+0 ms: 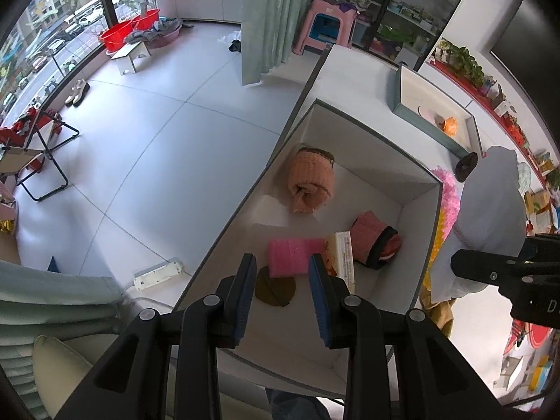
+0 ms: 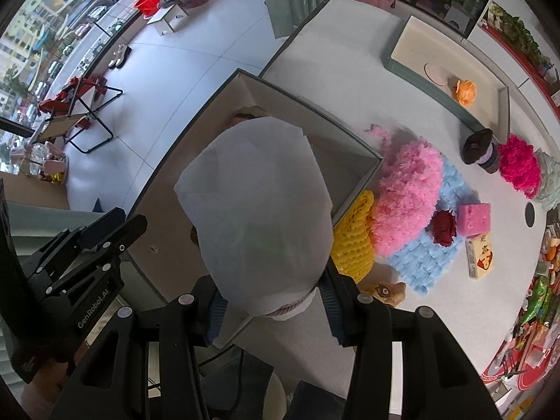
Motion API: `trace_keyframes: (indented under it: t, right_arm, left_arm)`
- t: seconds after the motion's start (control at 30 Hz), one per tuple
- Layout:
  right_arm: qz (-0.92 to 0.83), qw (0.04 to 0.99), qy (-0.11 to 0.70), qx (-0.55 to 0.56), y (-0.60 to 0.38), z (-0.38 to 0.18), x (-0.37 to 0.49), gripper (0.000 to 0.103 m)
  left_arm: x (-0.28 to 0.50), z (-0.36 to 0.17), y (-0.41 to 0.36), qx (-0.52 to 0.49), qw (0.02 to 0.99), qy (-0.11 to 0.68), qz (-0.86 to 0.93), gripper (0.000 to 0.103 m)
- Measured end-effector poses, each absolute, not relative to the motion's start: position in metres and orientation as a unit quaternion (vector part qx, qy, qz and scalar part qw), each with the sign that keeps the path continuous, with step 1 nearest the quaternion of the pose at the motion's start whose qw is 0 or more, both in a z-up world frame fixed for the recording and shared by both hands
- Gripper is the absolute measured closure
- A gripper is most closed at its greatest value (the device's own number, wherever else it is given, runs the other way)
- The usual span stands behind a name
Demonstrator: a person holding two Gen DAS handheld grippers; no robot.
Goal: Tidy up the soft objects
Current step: 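Carry the white bag over the grey box with the right gripper while the left gripper moves over the box, then open the right gripper releasing the white bag into the grey box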
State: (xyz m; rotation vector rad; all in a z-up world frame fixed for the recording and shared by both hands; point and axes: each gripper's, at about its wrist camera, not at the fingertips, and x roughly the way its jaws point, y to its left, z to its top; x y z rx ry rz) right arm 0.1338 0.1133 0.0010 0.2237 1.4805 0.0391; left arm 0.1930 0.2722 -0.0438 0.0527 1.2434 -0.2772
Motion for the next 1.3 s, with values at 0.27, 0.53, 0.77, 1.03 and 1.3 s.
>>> trace_keyframes:
  t: [0.27,0.53,0.77,1.03,1.3]
  right_arm:
    - [0.022,0.724,0.682,0.100,0.118,-0.013,0.146,0.052]
    - [0.018,0.717,0.690,0.094,0.120,-0.027,0.163,0.052]
    - [0.014,0.709,0.700,0.087,0.119,-0.040,0.172,0.051]
    - [0.021,0.701,0.709,0.073,0.126,-0.049,0.181,0.051]
    - [0.021,0.704,0.706,0.078,0.122,-0.046,0.182,0.023]
  left_arm:
    - [0.201,-0.055,0.263,0.032,0.796,0.590,-0.129,0.070]
    - [0.206,-0.070,0.260,0.035,0.786,0.605,-0.122,0.070]
    - [0.210,-0.082,0.259,0.035,0.778,0.617,-0.117,0.070]
    - [0.212,-0.086,0.254,0.039,0.775,0.618,-0.122,0.070]
    - [0.208,-0.080,0.251,0.047,0.786,0.605,-0.115,0.003]
